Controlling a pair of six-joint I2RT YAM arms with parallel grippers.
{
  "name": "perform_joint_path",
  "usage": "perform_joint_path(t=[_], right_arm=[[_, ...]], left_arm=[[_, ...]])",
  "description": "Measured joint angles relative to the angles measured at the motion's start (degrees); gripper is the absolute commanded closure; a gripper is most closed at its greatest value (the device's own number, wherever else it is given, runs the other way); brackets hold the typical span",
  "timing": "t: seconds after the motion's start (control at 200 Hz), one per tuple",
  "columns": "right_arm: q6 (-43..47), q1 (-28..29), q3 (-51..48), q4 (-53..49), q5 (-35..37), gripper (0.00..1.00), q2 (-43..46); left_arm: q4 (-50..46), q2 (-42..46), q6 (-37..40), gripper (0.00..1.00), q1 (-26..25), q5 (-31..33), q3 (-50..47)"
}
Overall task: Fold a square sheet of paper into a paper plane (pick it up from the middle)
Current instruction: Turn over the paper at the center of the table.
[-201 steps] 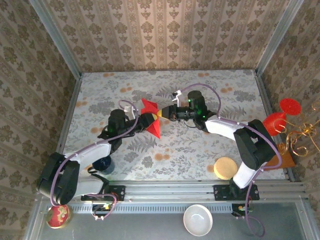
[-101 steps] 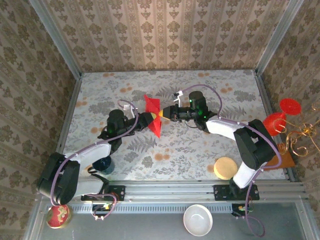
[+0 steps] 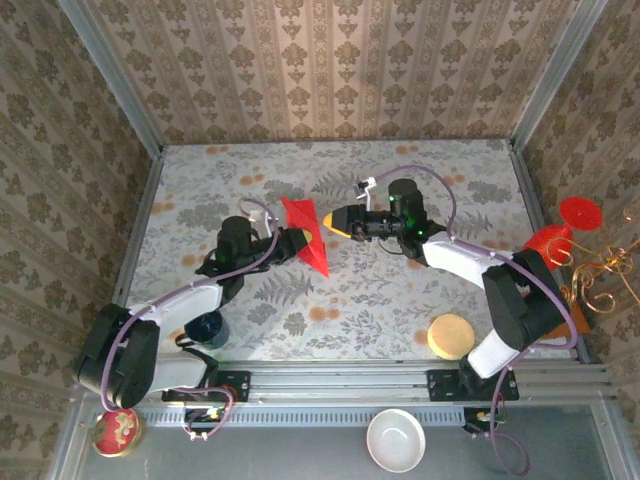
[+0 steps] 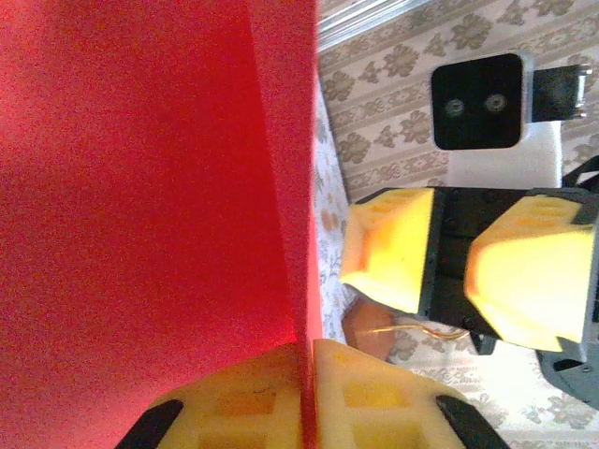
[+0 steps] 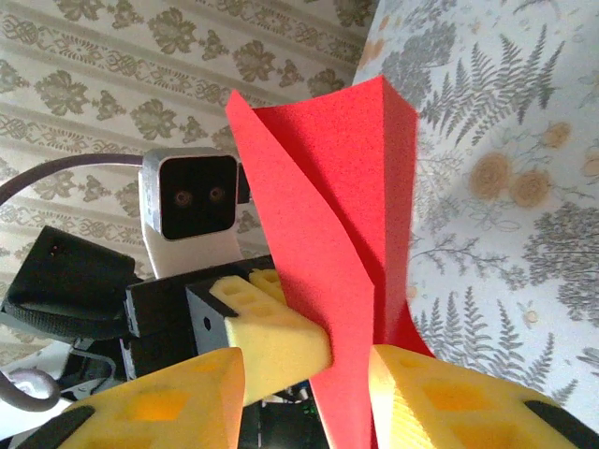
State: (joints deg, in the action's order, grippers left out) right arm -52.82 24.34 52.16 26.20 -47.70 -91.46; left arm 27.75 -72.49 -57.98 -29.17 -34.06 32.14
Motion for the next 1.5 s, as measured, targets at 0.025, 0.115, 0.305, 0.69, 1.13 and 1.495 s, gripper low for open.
perform_joint_path(t=[0.025,0.115,0.305,0.69,1.13,1.495], right_arm=[[0.37,-0.37,-0.24,-0.79,0.55,0.55,0.46],[2.36,-1.68,-1.07,-4.04,2.69,0.53,2.14],[8.04,-3.19,-1.81,-13.18,9.62,0.52,6.54],[13.33,-5.84,-6.47,-24.44,22.91,0.52,15.78],[14.05,-11.21,-10.56,-30.16,27.45,0.52,19.21],[13.64,-12.20,-11.37,-30.77,28.02,0.51,19.21]], left_arm=[[-1.95,0.02,0.94,0.90,0.00,0.33,0.79],[-11.69,0.39,5.62,0.90,-0.11,2.86,4.70],[-40.33,-1.49,19.23,0.90,-5.42,19.47,21.53],[-84.00,-33.35,29.81,0.91,-18.91,64.50,54.49],[-96.21,-55.19,28.81,0.90,-22.18,76.52,65.20],[-93.13,-58.29,27.54,0.82,-22.21,73.09,66.62]])
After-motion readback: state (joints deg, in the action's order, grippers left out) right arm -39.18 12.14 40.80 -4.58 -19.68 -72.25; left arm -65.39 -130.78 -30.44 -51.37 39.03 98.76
